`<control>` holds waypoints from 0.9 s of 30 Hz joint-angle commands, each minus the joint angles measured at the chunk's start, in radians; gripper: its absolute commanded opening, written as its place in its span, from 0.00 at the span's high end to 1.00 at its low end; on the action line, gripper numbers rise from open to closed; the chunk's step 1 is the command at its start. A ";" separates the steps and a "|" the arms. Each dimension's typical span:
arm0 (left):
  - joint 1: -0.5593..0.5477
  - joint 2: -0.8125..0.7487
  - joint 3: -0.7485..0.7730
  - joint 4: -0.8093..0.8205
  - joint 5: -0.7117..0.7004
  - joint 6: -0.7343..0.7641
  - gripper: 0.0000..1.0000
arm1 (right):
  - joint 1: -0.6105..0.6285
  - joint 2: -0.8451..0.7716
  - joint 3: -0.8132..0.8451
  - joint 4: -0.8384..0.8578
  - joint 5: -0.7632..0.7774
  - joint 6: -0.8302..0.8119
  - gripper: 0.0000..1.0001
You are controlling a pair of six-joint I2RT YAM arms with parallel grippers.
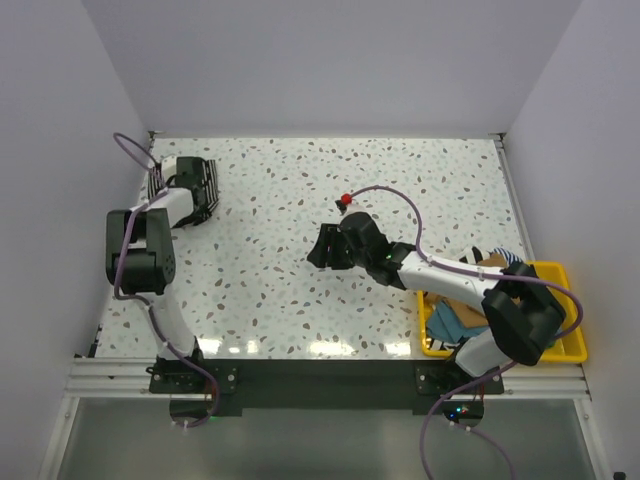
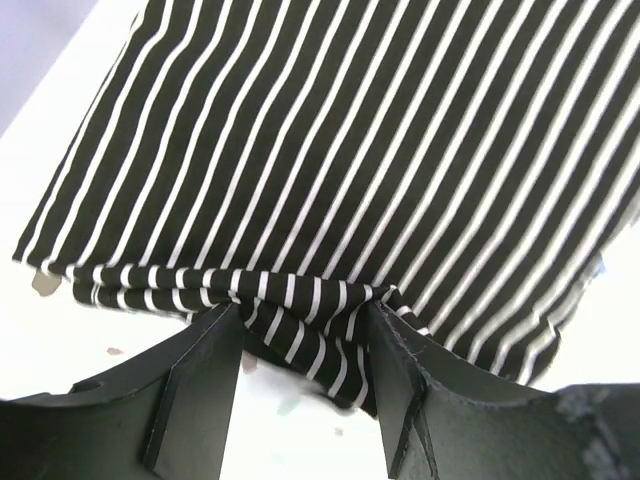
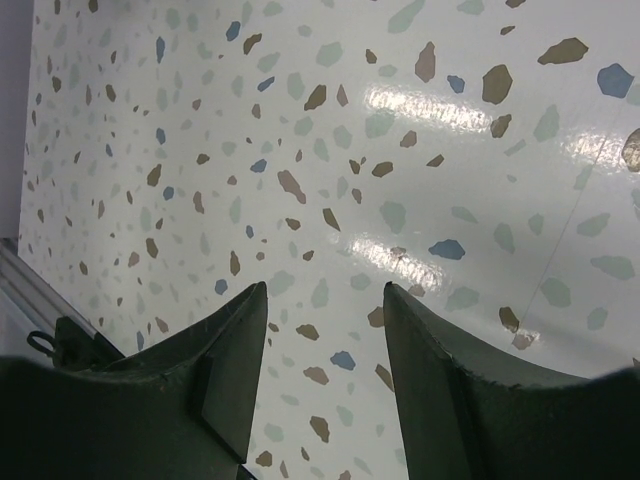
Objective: Fold and stack the tank tops
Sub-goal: Neatly place the folded tank top to the corner
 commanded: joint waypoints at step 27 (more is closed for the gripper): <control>0.114 0.035 0.062 -0.231 0.124 -0.482 0.63 | 0.004 -0.062 -0.017 -0.041 -0.014 -0.058 0.49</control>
